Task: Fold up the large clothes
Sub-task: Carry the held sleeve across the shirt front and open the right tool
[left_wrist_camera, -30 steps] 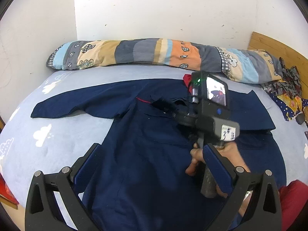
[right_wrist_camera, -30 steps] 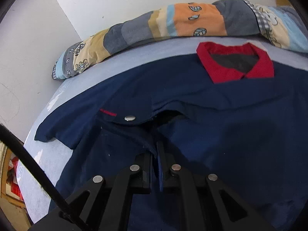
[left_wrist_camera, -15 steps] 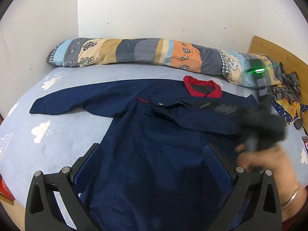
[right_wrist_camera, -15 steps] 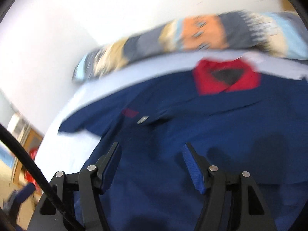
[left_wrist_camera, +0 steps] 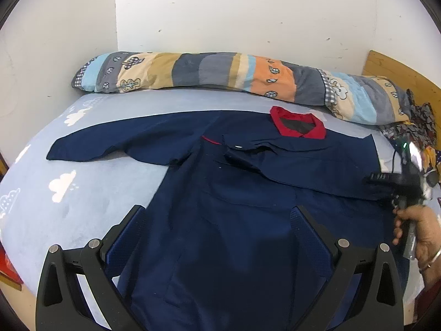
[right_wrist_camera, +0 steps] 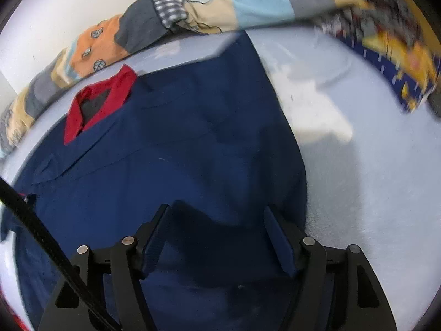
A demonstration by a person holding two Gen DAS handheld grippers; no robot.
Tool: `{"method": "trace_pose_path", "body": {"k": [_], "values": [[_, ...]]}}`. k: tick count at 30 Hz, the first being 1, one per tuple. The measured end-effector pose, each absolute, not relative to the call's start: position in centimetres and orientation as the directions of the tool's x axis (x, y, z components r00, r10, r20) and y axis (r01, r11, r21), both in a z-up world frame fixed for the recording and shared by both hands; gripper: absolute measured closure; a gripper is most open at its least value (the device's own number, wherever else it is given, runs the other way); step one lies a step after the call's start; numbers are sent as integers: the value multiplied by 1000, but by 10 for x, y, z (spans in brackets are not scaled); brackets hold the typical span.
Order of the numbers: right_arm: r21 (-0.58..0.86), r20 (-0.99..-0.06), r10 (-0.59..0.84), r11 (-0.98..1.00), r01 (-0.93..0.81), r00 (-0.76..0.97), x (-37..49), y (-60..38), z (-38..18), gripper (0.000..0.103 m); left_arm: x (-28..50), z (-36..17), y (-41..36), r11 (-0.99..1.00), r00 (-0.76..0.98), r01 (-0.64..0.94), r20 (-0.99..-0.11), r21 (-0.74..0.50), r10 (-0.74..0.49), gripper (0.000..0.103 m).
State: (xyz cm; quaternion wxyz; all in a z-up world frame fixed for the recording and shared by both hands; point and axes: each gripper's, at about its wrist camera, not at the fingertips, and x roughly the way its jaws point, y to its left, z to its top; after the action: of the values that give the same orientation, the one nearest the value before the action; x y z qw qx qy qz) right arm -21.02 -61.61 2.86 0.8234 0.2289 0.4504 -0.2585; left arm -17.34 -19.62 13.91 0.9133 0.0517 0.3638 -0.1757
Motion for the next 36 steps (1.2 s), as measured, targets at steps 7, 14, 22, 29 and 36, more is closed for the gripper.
{"method": "trace_pose_path", "body": {"k": [7, 14, 22, 29, 36], "values": [[95, -836, -147, 911, 402, 529, -163, -513, 43, 25, -169, 134, -192, 939, 669, 342, -694, -32, -267, 0], [29, -864, -136, 948, 317, 485, -157, -478, 32, 25, -169, 131, -191, 939, 666, 342, -698, -28, -263, 0], [-45, -818, -352, 828, 559, 454, -200, -561, 60, 23, -172, 132, -193, 936, 666, 349, -693, -36, -275, 0], [47, -891, -232, 808, 587, 390, -220, -589, 33, 22, -176, 131, -206, 934, 663, 356, -694, -38, -281, 0], [273, -814, -35, 858, 435, 579, -226, -535, 82, 22, -178, 122, -217, 934, 648, 356, -713, -30, -269, 0]]}}
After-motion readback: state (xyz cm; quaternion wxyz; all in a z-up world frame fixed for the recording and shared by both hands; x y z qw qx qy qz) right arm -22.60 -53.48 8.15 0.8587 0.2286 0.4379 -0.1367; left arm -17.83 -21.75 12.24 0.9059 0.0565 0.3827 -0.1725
